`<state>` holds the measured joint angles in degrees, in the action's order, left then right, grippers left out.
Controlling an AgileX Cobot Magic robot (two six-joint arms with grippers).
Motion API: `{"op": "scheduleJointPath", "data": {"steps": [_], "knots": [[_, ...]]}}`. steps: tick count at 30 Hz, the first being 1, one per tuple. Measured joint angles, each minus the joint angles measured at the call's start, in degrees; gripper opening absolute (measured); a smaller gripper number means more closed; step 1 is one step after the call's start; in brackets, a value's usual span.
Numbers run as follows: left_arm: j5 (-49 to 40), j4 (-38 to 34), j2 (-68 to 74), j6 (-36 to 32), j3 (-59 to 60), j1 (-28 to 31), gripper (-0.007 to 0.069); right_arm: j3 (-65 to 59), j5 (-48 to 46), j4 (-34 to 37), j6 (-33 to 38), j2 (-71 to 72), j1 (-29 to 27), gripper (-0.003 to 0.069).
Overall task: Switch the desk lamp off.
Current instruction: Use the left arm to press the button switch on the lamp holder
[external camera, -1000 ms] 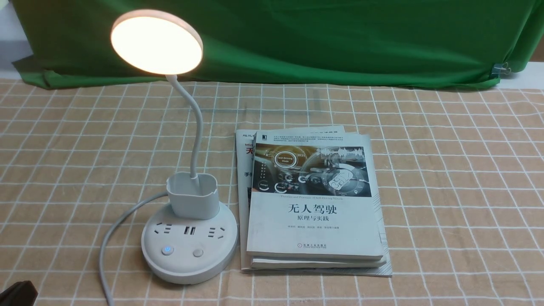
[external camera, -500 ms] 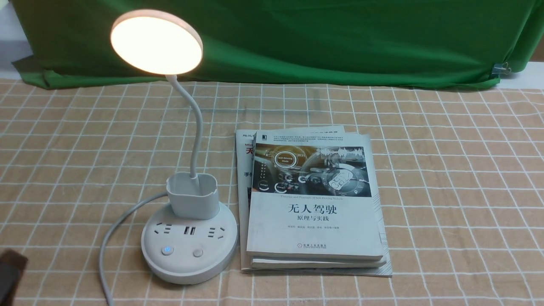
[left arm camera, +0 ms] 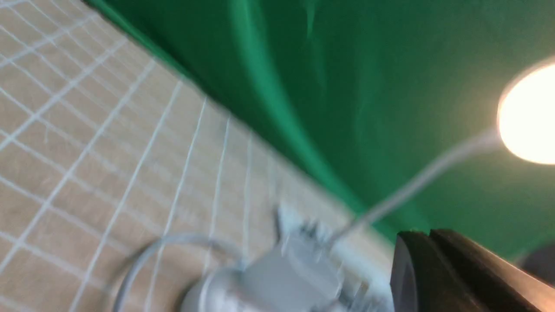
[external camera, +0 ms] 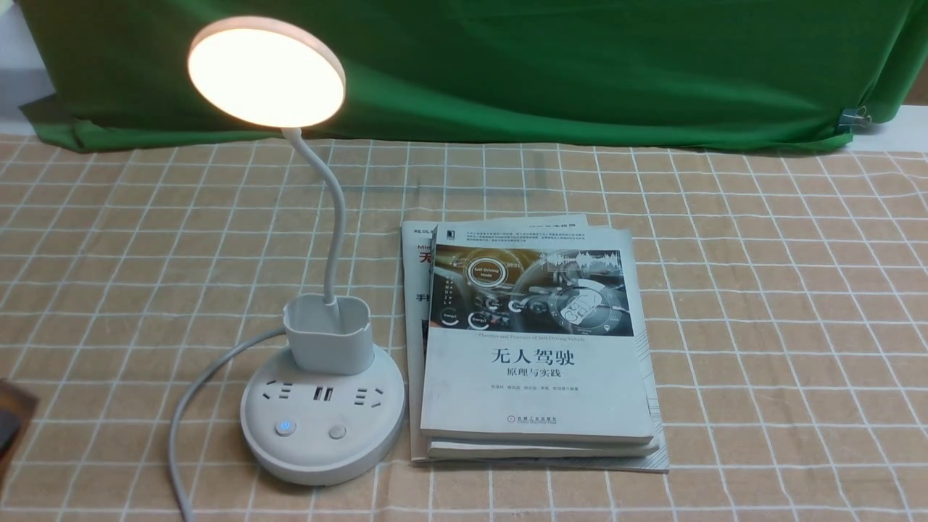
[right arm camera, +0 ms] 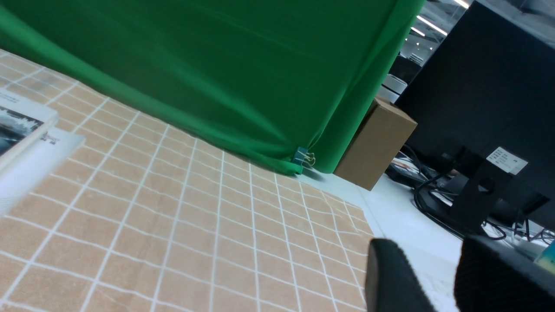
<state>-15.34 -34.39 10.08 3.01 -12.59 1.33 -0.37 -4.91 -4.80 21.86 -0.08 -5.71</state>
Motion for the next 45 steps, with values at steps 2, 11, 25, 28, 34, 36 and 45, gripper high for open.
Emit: {"op": "scheduleJointPath", "data": {"steps": [2, 11, 25, 28, 34, 36, 45], "knots": [[-7.18, 4.12, 6.77, -0.36, -5.45, 0.00, 0.0006, 0.00, 0.00, 0.00, 0.00, 0.00, 0.00, 0.0242], [-34.43, 17.76, 42.82, -10.13, -26.26, -2.41, 0.0006, 0.00, 0.06, 0.00, 0.05, 0.00, 0.00, 0.0242], [-41.99, 25.42, 76.10, -7.92, -49.75, -28.51, 0.0006, 0.00, 0.00, 0.00, 0.05, 0.00, 0.00, 0.0242], [-42.12, 25.90, 80.91, -7.92, -52.80, -30.29, 0.0006, 0.00, 0.00, 0.00, 0.05, 0.00, 0.00, 0.0242], [-42.65, 27.70, 86.76, -7.92, -54.50, -31.05, 0.0006, 0.00, 0.00, 0.00, 0.05, 0.00, 0.00, 0.0242], [-42.71, 28.63, 87.39, -7.92, -54.50, -31.12, 0.0006, 0.00, 0.00, 0.00, 0.05, 0.00, 0.00, 0.0242], [-41.82, 30.15, 88.38, -6.99, -54.67, -28.55, 0.0006, 0.00, 0.00, 0.00, 0.05, 0.00, 0.00, 0.0242]]}}
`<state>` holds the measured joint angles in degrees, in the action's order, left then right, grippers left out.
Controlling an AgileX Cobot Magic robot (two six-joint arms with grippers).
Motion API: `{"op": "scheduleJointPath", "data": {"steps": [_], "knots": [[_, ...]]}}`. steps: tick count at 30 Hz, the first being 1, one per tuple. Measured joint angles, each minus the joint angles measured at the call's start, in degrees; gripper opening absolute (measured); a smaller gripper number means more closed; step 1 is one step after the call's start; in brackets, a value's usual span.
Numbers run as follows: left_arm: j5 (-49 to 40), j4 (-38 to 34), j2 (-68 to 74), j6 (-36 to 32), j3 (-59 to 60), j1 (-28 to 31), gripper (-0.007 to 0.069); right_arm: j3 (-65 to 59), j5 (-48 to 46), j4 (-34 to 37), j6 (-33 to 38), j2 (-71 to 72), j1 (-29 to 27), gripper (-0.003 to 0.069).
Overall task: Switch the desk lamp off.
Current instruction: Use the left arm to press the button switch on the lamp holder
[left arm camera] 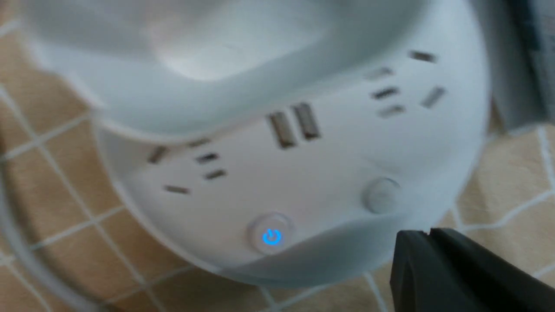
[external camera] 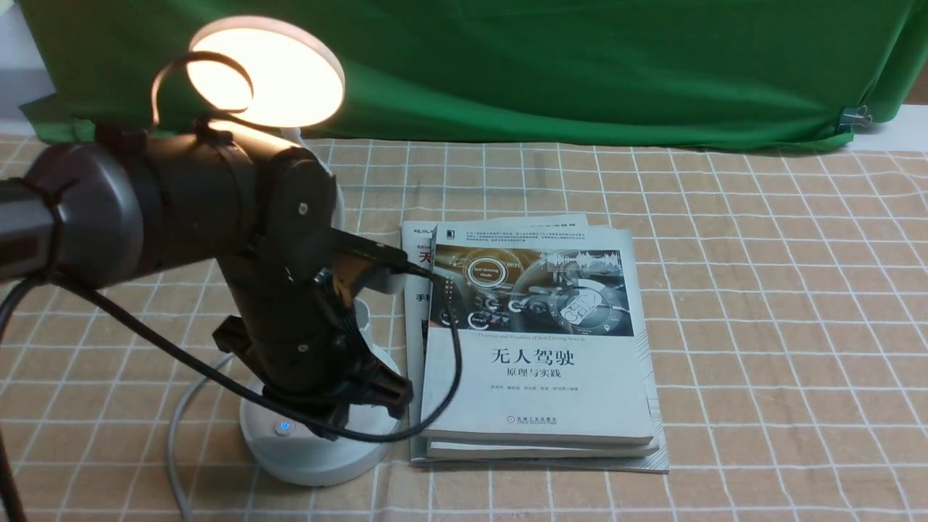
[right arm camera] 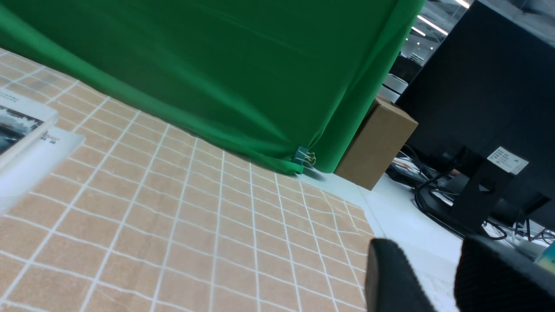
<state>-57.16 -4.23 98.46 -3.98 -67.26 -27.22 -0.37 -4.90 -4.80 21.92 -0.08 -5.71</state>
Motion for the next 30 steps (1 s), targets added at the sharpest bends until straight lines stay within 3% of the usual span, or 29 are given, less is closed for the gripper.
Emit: {"op": "scheduleJointPath", "data": {"steps": [30], "knots": [[0.59, -0.05, 3.33, 0.18, -0.49, -0.12, 0.0006, 0.00, -0.02, 0.00, -0.05, 0.00, 0.00, 0.0242]]}}
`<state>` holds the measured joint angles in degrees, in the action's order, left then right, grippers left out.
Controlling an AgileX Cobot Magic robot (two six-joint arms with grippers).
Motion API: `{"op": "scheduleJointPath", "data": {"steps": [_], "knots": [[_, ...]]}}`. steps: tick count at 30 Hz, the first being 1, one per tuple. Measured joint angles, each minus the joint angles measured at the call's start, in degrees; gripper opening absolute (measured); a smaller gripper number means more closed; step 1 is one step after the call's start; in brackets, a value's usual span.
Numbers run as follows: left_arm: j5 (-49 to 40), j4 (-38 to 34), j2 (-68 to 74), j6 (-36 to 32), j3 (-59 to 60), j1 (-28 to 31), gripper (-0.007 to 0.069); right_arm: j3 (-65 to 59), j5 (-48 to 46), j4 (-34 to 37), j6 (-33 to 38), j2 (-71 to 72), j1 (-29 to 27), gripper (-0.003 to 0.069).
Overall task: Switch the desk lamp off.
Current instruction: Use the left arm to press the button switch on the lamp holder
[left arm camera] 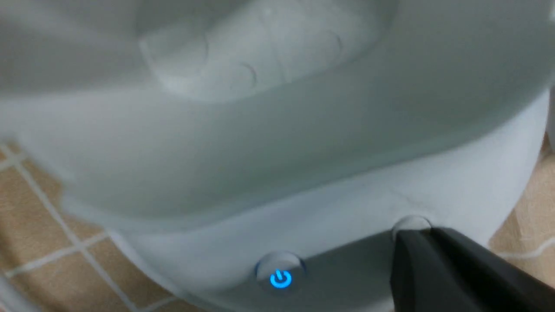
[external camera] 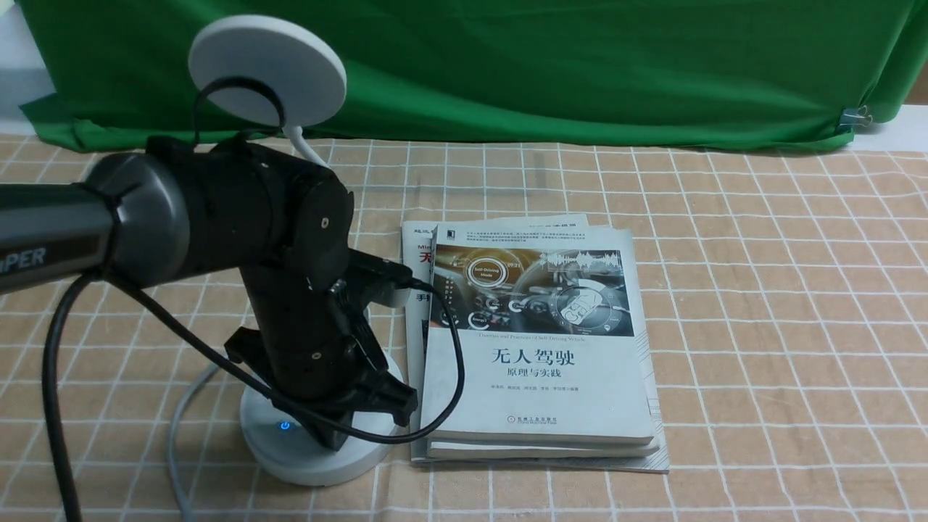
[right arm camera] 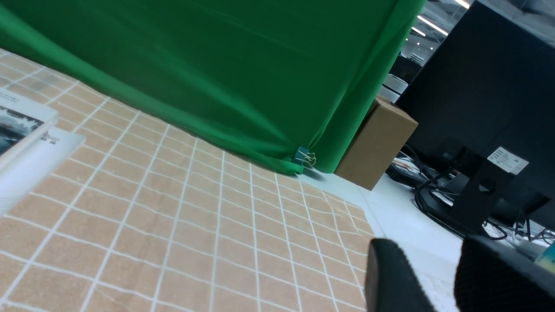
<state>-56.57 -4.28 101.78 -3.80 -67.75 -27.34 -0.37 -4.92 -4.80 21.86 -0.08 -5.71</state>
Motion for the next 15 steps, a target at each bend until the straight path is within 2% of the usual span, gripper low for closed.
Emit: {"op": "scheduleJointPath", "data": {"steps": [9, 15], "knots": [[-2.12, -0.18, -3.27, 0.00, 0.13, -0.16, 0.0006, 0.00, 0.00, 0.00, 0.06, 0.00, 0.00, 0.0242], [-0.03, -0.18, -3.27, 0.00, 0.13, -0.16, 0.0006, 0.00, 0.00, 0.00, 0.06, 0.00, 0.00, 0.0242]]}}
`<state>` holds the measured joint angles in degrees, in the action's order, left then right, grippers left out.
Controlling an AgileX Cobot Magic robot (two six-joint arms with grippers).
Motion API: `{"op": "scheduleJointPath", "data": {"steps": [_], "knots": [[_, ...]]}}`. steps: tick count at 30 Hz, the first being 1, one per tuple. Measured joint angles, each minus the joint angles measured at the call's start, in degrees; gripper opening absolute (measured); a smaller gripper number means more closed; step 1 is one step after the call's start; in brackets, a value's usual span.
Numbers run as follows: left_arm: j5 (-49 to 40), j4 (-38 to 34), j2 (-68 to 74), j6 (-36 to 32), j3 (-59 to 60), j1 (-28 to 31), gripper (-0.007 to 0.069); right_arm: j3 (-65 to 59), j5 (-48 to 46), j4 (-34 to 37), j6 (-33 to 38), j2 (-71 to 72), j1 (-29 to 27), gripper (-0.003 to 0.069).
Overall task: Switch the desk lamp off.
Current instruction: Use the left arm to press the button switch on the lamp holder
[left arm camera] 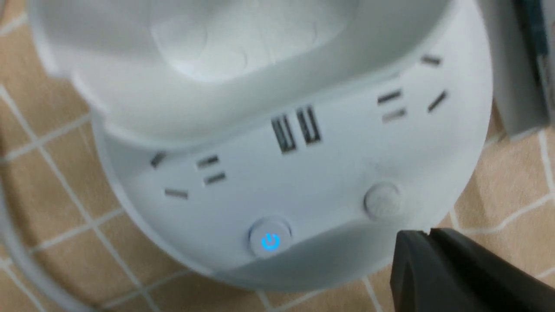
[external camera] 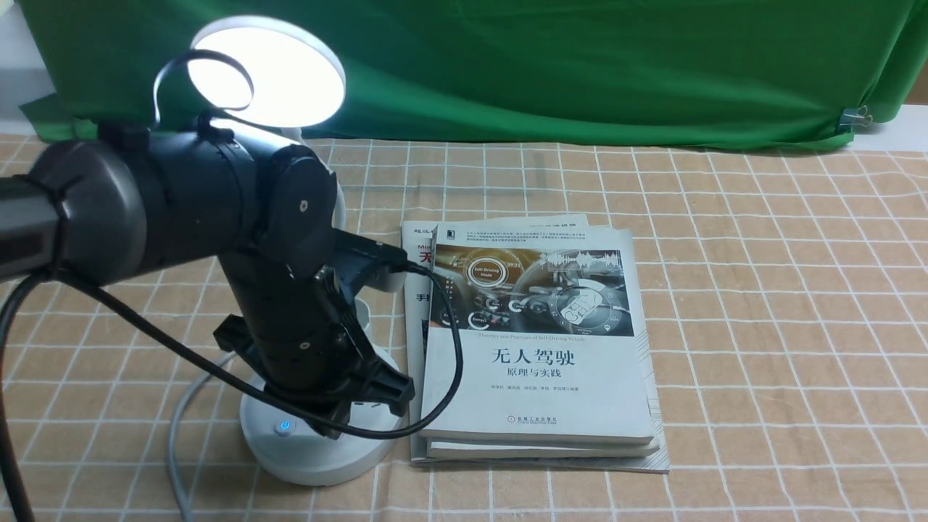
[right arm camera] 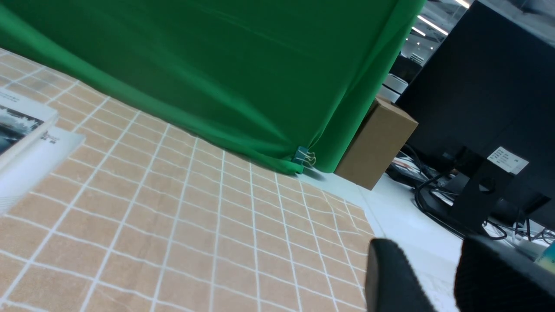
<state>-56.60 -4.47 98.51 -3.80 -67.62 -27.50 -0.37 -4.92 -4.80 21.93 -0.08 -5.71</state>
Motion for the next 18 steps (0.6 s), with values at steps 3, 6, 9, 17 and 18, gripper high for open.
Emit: {"op": "scheduleJointPath", "data": {"steps": [3, 6, 9, 17, 18], "knots": [[0.80, 0.00, 0.00, 0.00, 0.00, 0.00, 0.0006, 0.00, 0.00, 0.00, -0.06, 0.00, 0.00, 0.0242], [1.14, 0.00, 0.67, 0.00, 0.00, 0.00, 0.0006, 0.00, 0.05, 0.00, -0.01, 0.00, 0.00, 0.0242], [1.14, 0.00, 2.38, 0.00, 0.00, 0.00, 0.0006, 0.00, 0.05, 0.00, -0.01, 0.00, 0.00, 0.0242], [0.69, -0.02, 4.72, -0.10, -0.40, 0.00, 0.0006, 0.00, 0.01, 0.00, 0.00, 0.00, 0.00, 0.0242], [0.66, -0.02, 4.72, -0.10, -0.40, 0.00, 0.0006, 0.00, 0.01, 0.00, 0.01, 0.00, 0.00, 0.0242]]}}
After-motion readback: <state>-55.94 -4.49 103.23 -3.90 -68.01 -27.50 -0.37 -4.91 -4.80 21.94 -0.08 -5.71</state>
